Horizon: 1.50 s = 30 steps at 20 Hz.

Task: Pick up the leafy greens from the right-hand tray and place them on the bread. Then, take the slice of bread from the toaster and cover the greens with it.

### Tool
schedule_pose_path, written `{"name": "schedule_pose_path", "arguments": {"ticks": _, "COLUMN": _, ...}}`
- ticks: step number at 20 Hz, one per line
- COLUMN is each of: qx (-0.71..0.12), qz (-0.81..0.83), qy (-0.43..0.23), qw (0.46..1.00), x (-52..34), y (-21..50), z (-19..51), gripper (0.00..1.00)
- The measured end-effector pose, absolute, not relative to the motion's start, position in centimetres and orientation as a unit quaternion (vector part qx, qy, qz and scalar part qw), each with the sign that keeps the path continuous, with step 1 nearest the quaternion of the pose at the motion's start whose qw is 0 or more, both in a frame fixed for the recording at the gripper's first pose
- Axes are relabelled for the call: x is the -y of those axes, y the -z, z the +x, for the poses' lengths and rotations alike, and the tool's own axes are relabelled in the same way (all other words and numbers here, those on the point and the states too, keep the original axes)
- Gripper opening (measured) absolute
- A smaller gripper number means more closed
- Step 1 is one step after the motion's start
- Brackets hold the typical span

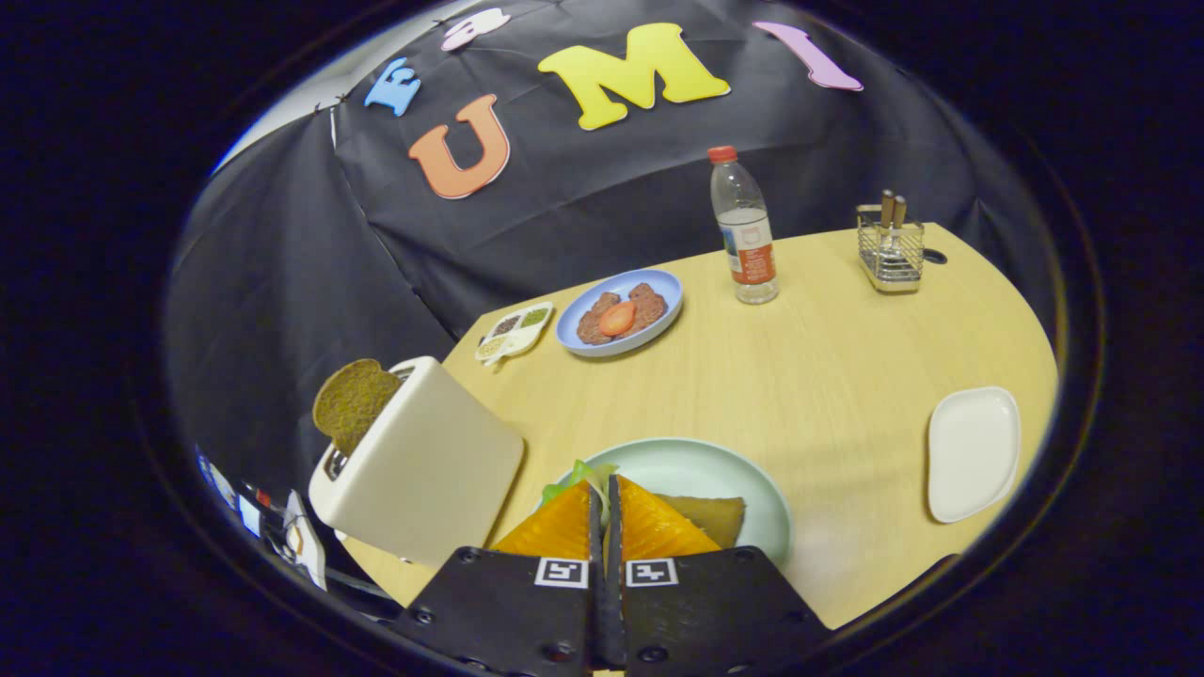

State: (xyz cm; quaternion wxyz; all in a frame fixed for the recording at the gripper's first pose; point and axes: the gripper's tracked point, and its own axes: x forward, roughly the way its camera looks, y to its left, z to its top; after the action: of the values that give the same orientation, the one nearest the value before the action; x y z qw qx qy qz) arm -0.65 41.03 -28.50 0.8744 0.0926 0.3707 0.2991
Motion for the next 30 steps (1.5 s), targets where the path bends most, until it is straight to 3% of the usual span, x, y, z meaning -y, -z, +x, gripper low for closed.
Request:
{"name": "schedule_pose_path", "arguments": {"ticks": 9, "qx": -0.367, "qz": 0.025, "qy": -0.277, "qw": 0.888, "x": -38.1, "y": 32.1, "z": 0.7, "gripper": 0.01}}
{"name": "schedule_pose_path", "arguments": {"ticks": 15, "qx": -0.321, "qz": -0.011, "qy": -0.256, "qw": 0.912, "x": -37.3, "y": 30.1, "z": 2.3, "gripper": 0.53}}
{"name": "schedule_pose_path", "arguments": {"ticks": 18, "qx": -0.288, "qz": -0.042, "qy": -0.244, "qw": 0.925, "x": -36.8, "y": 27.7, "z": 2.4, "gripper": 0.96}}
{"name": "schedule_pose_path", "arguments": {"ticks": 24, "qx": -0.218, "qz": -0.023, "qy": -0.252, "qw": 0.942, "x": -40.4, "y": 18.0, "z": -0.2, "gripper": 0.96}}
{"name": "schedule_pose_path", "arguments": {"ticks": 30, "qx": -0.197, "qz": -0.002, "qy": -0.237, "qw": 0.951, "x": -45.7, "y": 13.3, "z": -4.5, "gripper": 0.96}}
